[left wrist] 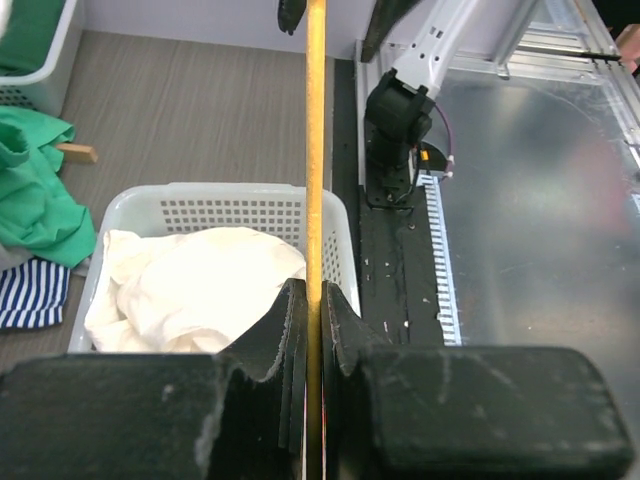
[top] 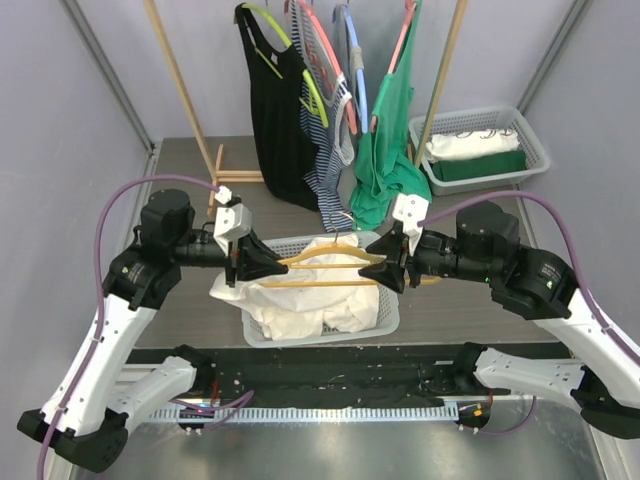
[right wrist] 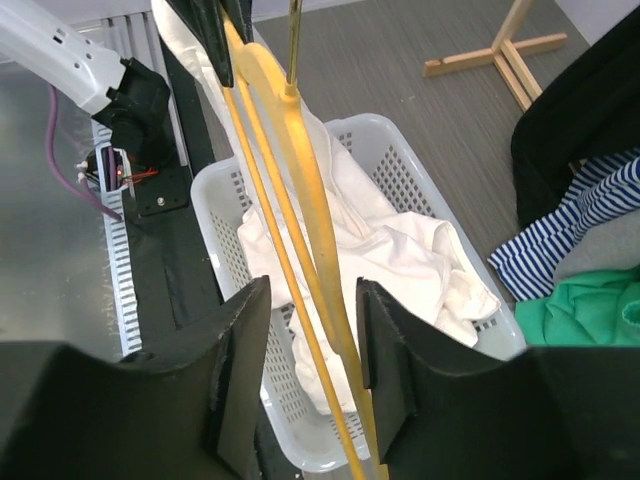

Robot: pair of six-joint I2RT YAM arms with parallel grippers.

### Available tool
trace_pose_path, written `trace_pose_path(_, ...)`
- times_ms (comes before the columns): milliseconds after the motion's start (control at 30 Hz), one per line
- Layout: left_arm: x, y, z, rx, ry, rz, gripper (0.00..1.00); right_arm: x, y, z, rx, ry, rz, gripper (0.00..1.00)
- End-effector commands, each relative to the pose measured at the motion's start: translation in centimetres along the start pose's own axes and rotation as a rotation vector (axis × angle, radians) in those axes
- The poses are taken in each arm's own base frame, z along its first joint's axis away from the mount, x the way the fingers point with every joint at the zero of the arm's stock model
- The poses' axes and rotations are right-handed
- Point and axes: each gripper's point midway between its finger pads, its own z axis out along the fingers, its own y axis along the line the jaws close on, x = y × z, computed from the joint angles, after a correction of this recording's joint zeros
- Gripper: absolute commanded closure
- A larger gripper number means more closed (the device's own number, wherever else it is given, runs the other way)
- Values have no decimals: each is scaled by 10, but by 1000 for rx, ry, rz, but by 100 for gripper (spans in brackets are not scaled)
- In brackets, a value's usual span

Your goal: Remove the tank top from the hanger

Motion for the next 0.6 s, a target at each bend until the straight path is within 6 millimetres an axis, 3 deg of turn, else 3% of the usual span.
trace_pose_path(0, -22, -16, -3, 67, -45, 65, 100, -5, 13, -6, -61, -38, -3, 58)
trace_pose_path(33, -22, -16, -4, 63, -45, 66, 100, -8, 14, -8, -62, -53, -7, 68)
trace_pose_path(100, -24, -17, -4, 64, -48, 71, 100, -7, 15, -9, -64, -55, -4, 77)
trace_pose_path(133, -25, -17, -4, 61, -48, 71, 100, -8, 15, -11, -61, -62, -7, 89)
trace_pose_path(233, -29, -16, -5, 50, -55, 83, 100, -9, 11, -13, -34, -76, -9, 99)
trace_pose_path(267, -31, -13, -6, 25, -56, 88, 96, -9, 10, -16, -21, -84, -8, 99)
trace_pose_path(367, -40, -1, -8, -49, -77, 116, 61, -14, 1, -23, 48, -123, 1, 99)
trace_pose_path(467, -64, 21, -19, -198, -125, 175, 1, -15, -12, -30, 140, -157, 18, 99)
trace_pose_path(567, -87, 26, -31, -273, -168, 241, 0, -15, -16, -41, 184, -181, 38, 99)
